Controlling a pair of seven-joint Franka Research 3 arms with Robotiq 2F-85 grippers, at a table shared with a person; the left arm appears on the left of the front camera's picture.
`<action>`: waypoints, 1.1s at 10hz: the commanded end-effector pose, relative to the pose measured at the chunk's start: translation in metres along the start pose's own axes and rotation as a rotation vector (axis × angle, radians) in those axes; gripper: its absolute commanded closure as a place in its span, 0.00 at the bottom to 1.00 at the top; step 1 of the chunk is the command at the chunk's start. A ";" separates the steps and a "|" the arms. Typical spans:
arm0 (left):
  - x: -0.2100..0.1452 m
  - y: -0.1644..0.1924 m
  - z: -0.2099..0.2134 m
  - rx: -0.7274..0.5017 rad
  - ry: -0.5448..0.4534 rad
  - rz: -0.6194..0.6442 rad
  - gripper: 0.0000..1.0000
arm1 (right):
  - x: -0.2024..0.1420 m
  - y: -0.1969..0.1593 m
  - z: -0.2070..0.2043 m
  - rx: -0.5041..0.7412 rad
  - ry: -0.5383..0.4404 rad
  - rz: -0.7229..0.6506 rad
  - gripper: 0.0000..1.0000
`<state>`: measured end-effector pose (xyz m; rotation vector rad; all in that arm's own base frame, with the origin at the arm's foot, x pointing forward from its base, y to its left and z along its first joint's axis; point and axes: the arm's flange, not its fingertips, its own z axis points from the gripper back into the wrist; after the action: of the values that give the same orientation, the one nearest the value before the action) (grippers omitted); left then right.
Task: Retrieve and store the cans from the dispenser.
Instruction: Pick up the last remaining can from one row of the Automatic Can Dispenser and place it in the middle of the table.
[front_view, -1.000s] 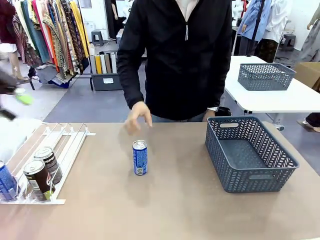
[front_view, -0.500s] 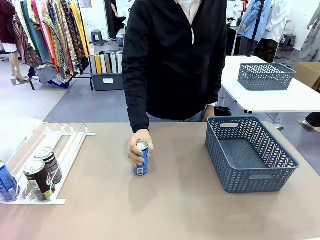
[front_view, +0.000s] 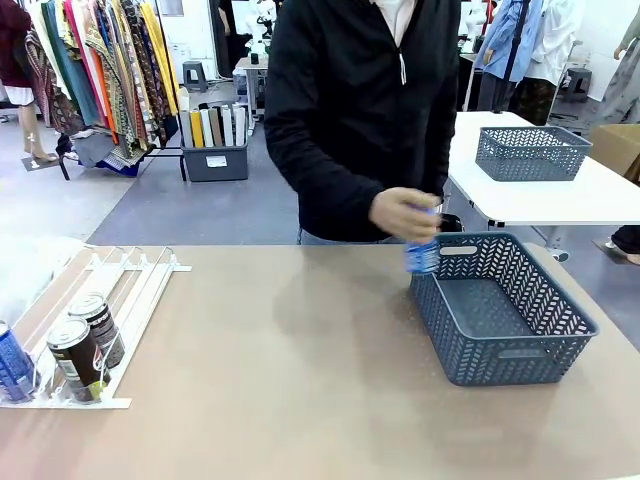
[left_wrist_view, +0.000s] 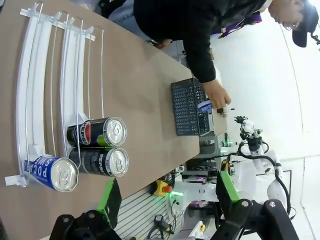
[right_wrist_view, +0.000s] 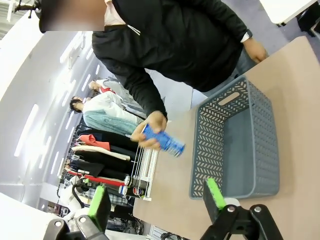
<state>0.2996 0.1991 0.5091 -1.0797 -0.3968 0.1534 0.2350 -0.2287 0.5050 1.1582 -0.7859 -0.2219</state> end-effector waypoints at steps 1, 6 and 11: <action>-0.003 0.000 0.003 0.011 0.005 0.011 0.00 | 0.003 0.001 -0.001 0.019 -0.015 0.027 0.00; 0.000 0.000 0.001 0.000 -0.002 0.001 0.00 | 0.003 0.001 -0.001 0.019 -0.015 0.027 0.00; -0.003 -0.053 -0.068 0.822 0.178 -0.126 0.00 | 0.003 0.001 -0.001 0.019 -0.015 0.027 0.00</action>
<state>0.3194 0.1348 0.5419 -0.3471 -0.2820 0.1228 0.2351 -0.2286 0.5051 1.1580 -0.7860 -0.2212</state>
